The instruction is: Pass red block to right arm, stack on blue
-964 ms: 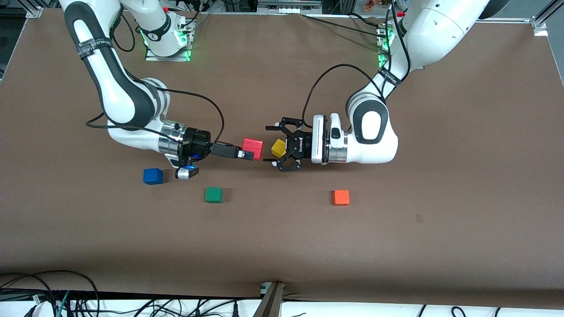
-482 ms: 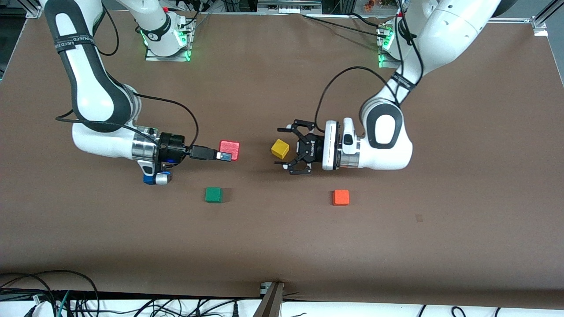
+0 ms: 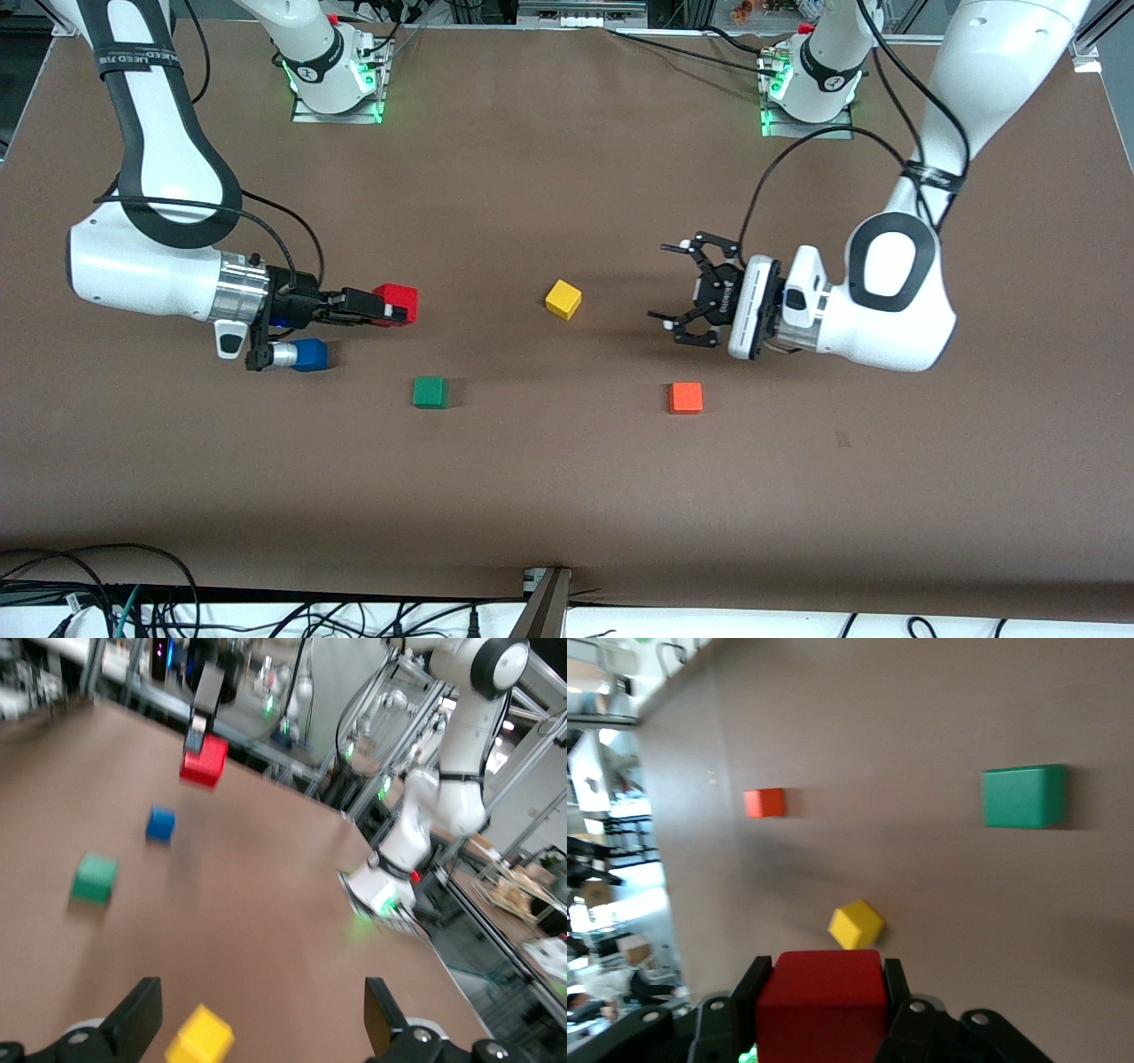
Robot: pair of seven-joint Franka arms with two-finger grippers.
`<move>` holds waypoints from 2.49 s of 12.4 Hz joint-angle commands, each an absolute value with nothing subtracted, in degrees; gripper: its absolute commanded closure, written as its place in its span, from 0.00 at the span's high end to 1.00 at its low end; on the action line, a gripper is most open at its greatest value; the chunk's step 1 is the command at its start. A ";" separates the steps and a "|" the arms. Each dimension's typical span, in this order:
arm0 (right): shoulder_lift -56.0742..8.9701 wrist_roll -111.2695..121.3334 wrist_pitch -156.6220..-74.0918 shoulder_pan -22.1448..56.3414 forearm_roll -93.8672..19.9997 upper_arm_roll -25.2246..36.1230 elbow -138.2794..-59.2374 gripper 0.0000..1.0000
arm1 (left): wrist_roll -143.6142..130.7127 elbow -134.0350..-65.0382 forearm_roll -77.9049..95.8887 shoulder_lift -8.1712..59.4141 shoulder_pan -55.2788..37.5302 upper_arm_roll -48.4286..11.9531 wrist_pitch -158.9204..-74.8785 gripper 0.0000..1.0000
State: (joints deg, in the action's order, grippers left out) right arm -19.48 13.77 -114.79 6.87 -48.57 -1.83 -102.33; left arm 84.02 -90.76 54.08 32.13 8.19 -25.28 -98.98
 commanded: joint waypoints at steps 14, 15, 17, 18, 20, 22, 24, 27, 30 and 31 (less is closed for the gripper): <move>-20.21 12.04 -140.00 8.09 -16.17 4.75 -116.46 0.00 | 33.10 -77.96 -8.44 18.20 9.84 -25.93 -73.83 1.00; -21.52 12.04 -141.49 8.09 -14.78 4.75 -115.85 0.00 | 26.26 -77.87 -8.52 17.58 9.84 -26.10 -73.57 1.00; -23.98 12.13 -142.91 8.00 -13.80 4.75 -113.74 0.00 | 18.57 -77.87 -7.92 16.62 10.02 -26.19 -72.25 1.00; -24.69 12.13 -142.91 7.91 -13.45 4.75 -113.03 0.00 | 18.37 -77.87 -8.35 16.61 10.02 -25.84 -72.16 1.00; -25.14 12.04 -143.26 7.82 -11.52 4.75 -112.94 0.00 | 17.85 -76.91 -7.92 14.00 8.10 -22.88 -72.24 1.00; -25.84 12.13 -143.26 7.82 -9.95 4.75 -112.24 0.00 | 16.18 -77.60 -4.68 12.32 3.19 -13.16 -75.21 1.00; -26.37 12.57 -142.91 7.47 -8.18 4.75 -111.62 0.00 | 13.64 -86.43 -2.90 5.84 1.41 -7.83 -86.60 1.00; -26.37 12.74 -142.47 7.65 -8.00 4.75 -111.71 0.00 | -0.04 -99.65 -1.67 -2.36 1.41 -5.45 -97.11 1.00; -26.37 12.74 -142.47 7.73 -8.00 4.75 -111.71 0.00 | -0.53 -97.57 -1.14 -1.33 1.05 -5.45 -93.18 1.00; -26.37 12.74 -142.38 7.82 -8.00 4.75 -111.71 0.00 | -0.27 -97.30 -1.06 -0.71 1.23 -5.45 -92.82 1.00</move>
State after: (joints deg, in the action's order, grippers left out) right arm -26.02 13.30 -143.07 7.72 -9.09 4.73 -112.69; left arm 0.36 -96.96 -1.85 -0.47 1.61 -6.14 -93.74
